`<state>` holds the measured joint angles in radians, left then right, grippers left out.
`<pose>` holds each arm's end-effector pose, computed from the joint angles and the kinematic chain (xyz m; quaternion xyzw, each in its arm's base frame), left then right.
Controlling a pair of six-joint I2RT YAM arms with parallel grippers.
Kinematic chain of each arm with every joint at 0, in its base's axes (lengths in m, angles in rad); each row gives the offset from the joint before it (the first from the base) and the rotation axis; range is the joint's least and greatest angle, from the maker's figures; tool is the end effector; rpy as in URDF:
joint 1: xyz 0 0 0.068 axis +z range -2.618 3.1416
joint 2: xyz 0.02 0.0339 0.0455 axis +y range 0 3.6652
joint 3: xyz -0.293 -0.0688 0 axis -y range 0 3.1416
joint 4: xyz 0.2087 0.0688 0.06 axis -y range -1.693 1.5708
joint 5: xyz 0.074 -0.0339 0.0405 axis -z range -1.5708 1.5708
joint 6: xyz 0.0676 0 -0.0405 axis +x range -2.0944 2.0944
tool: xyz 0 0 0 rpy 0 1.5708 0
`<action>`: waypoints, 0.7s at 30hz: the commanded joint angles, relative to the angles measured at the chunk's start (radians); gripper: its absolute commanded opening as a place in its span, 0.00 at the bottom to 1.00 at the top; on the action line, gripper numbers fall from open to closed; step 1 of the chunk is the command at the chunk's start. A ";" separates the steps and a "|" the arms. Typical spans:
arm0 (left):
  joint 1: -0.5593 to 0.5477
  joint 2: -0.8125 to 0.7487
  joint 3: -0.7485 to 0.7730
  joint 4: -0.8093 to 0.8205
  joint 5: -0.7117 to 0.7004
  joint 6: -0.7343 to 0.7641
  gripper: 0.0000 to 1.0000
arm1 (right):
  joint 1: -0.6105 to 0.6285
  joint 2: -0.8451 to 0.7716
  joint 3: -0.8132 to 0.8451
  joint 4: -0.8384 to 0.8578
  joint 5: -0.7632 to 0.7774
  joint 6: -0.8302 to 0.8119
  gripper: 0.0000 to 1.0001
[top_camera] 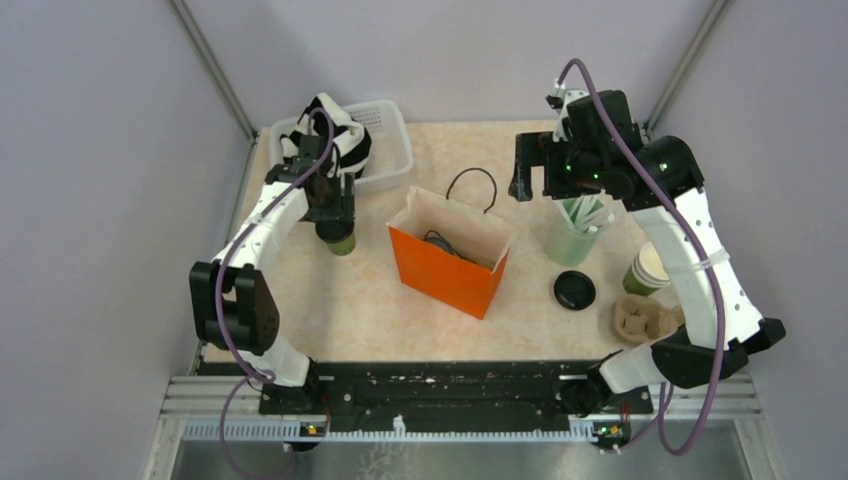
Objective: Pack the takeout coffee
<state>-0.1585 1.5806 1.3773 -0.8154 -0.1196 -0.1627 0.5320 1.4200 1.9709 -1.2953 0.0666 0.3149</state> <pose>0.3107 -0.0415 0.3030 -0.0183 0.9604 0.0133 0.2778 0.1974 0.1110 0.4677 -0.0859 0.9114 0.1371 0.3784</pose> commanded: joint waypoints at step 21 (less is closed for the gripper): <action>0.005 0.017 0.004 -0.023 0.005 0.008 0.90 | 0.000 -0.020 -0.036 0.060 -0.028 -0.022 0.99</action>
<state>-0.1577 1.6150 1.3930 -0.8211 -0.1013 -0.1627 0.5320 1.4200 1.9438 -1.2640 0.0517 0.3069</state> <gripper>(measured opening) 0.890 0.985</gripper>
